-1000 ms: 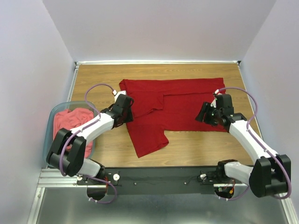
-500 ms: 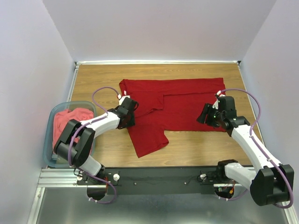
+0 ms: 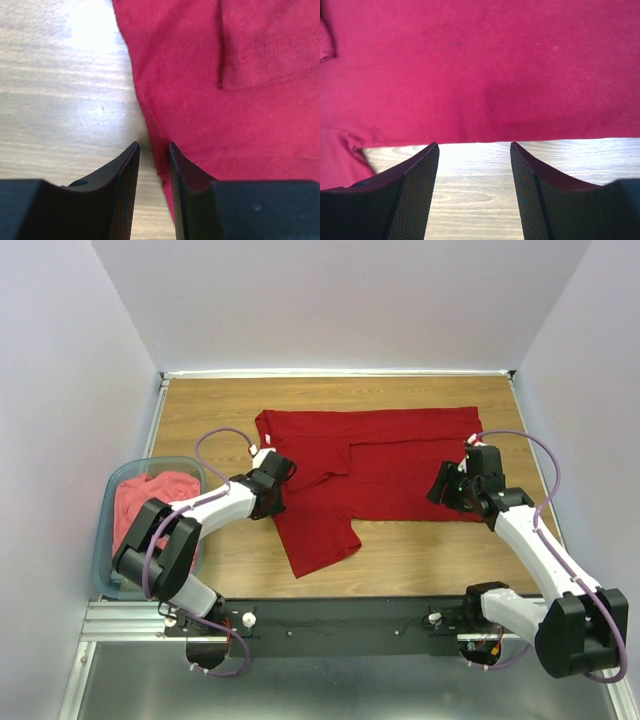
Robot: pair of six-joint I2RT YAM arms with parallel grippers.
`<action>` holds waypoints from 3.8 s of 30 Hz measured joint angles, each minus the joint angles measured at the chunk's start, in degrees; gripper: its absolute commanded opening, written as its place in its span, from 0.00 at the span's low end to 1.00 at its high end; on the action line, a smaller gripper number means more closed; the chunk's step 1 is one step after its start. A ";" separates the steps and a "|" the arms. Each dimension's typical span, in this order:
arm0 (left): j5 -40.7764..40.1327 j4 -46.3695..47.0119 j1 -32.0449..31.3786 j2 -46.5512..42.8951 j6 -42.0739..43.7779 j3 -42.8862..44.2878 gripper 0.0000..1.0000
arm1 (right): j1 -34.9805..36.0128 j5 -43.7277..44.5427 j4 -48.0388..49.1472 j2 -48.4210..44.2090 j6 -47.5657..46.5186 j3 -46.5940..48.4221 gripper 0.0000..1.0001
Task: Fold and stack the t-shirts
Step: Fold the tshirt
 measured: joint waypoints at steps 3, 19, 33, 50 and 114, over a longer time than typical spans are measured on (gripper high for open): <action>-0.13 -0.37 -0.11 -0.87 0.15 -0.63 0.38 | 0.00 1.81 -0.11 1.46 0.28 0.33 0.66; 0.52 2.47 -1.66 -1.29 2.62 -2.01 0.27 | -1.25 16.98 -2.05 13.20 2.99 6.34 0.71; 0.98 2.80 -2.40 -1.18 3.72 -1.99 0.00 | -21.53 17.16 -2.14 20.41 6.97 5.75 0.66; 0.98 1.86 -2.40 -1.70 5.09 -1.99 0.00 | -27.65 11.37 0.00 24.57 7.37 4.55 0.47; 14.95 3.74 13.94 0.46 9.07 12.52 0.00 | -30.77 -7.82 4.72 35.04 10.36 23.41 0.00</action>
